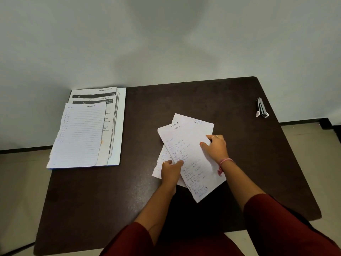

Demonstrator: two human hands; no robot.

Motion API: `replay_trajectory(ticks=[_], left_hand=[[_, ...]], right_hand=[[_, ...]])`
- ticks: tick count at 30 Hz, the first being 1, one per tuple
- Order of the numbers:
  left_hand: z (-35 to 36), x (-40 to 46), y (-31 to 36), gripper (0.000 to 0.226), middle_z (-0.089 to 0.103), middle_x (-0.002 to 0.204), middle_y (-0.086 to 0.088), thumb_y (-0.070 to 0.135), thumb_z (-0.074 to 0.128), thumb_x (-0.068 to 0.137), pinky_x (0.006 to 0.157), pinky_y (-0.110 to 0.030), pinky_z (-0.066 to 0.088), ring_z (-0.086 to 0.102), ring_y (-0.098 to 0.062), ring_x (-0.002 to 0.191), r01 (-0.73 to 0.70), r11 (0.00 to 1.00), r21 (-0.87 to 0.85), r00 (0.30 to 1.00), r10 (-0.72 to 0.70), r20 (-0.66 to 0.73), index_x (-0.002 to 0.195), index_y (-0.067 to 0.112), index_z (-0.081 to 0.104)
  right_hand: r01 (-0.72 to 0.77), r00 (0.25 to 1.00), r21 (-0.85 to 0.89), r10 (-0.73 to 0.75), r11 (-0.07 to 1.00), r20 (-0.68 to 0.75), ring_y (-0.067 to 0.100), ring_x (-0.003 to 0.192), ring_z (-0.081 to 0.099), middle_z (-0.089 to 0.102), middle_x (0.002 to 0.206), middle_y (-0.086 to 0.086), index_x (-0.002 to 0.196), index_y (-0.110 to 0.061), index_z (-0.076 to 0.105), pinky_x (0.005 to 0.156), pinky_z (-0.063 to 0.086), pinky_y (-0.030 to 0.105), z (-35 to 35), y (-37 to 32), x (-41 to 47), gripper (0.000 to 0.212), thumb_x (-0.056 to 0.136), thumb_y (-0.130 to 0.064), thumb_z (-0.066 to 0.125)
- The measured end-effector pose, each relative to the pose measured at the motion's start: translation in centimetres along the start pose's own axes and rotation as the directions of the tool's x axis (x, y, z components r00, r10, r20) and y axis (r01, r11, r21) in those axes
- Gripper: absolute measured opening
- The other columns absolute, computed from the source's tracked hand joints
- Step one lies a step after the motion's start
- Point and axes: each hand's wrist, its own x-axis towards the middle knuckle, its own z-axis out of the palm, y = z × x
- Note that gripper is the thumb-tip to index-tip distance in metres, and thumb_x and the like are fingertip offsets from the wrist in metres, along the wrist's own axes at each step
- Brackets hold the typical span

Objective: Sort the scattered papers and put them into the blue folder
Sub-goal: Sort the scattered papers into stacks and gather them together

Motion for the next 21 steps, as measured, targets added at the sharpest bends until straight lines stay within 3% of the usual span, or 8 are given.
replay_trajectory(ticks=[3,6,9,13,17,19,21], left_hand=[[0.7,0.1,-0.3,0.028,0.063,0.122,-0.005,0.012,0.055,0.094,0.077,-0.026,0.053,0.061,-0.020,0.108,-0.048,0.998,0.034,0.995,0.045,0.085,0.122,0.010,0.053],[1.2,-0.6,-0.1,0.028,0.057,0.127,-0.003,0.013,0.047,0.098,0.093,-0.040,0.052,0.056,-0.022,0.116,-0.071,0.995,0.072,0.989,0.061,0.135,0.126,0.016,0.044],[0.6,-0.5,0.1,0.031,0.056,0.130,-0.001,0.018,0.044,0.099,0.098,-0.048,0.049,0.055,-0.023,0.118,-0.102,0.993,0.058,0.985,0.093,0.145,0.131,0.017,0.044],[-1.6,0.7,2.2,0.029,0.064,0.119,-0.001,0.013,0.049,0.095,0.094,-0.043,0.051,0.062,-0.022,0.107,-0.128,0.987,0.096,0.981,0.112,0.160,0.123,0.012,0.055],[-2.9,2.0,5.5,0.012,0.067,0.097,-0.004,0.007,0.049,0.089,0.067,-0.027,0.051,0.063,-0.016,0.081,-0.186,0.953,0.241,0.959,0.123,0.253,0.095,0.011,0.059],[-2.9,3.0,6.5,0.009,0.063,0.099,-0.006,0.008,0.049,0.089,0.071,-0.029,0.049,0.061,-0.019,0.083,-0.227,0.911,0.344,0.958,0.146,0.246,0.094,0.012,0.055],[-2.5,4.3,6.8,0.020,0.059,0.110,-0.007,0.011,0.051,0.088,0.077,-0.034,0.050,0.060,-0.022,0.096,-0.251,0.860,0.444,0.963,0.178,0.200,0.108,0.008,0.052]], right_hand=[[0.002,1.000,-0.025,-0.002,1.000,0.025,0.027,0.124,0.042,0.040,0.134,0.010,0.126,-0.008,0.056,0.105,0.037,0.035,0.0,-0.4,0.0,0.043,0.089,-0.028,0.063],[0.002,0.999,-0.024,-0.001,1.000,0.047,0.026,0.122,0.044,0.041,0.134,0.009,0.125,-0.010,0.056,0.105,0.041,0.039,-0.3,-0.6,-0.3,0.042,0.089,-0.031,0.063],[-0.010,1.000,-0.019,0.009,1.000,-0.013,0.024,0.115,0.049,0.046,0.127,0.005,0.117,-0.018,0.060,0.102,0.041,0.047,-0.9,-0.4,-0.8,0.039,0.086,-0.041,0.063],[-0.062,0.989,0.237,0.092,0.970,-0.117,0.017,0.095,0.060,0.059,0.107,-0.004,0.103,-0.024,0.060,0.091,0.049,0.046,-1.2,0.5,-2.2,0.037,0.079,-0.052,0.065],[-0.154,0.985,0.423,0.175,0.893,-0.010,0.020,0.077,0.066,0.070,0.084,0.010,0.090,-0.015,0.066,0.076,0.056,0.042,-0.7,0.9,-3.5,0.019,0.083,-0.033,0.067],[-0.153,0.985,0.394,0.174,0.906,-0.018,0.018,0.069,0.061,0.067,0.073,0.010,0.084,-0.011,0.065,0.071,0.056,0.041,-0.3,1.0,-3.7,0.014,0.084,-0.025,0.065],[-0.156,0.983,0.343,0.180,0.926,-0.038,0.016,0.068,0.057,0.060,0.067,0.001,0.081,-0.009,0.063,0.065,0.051,0.034,0.3,1.1,-3.7,0.011,0.084,-0.019,0.064]])
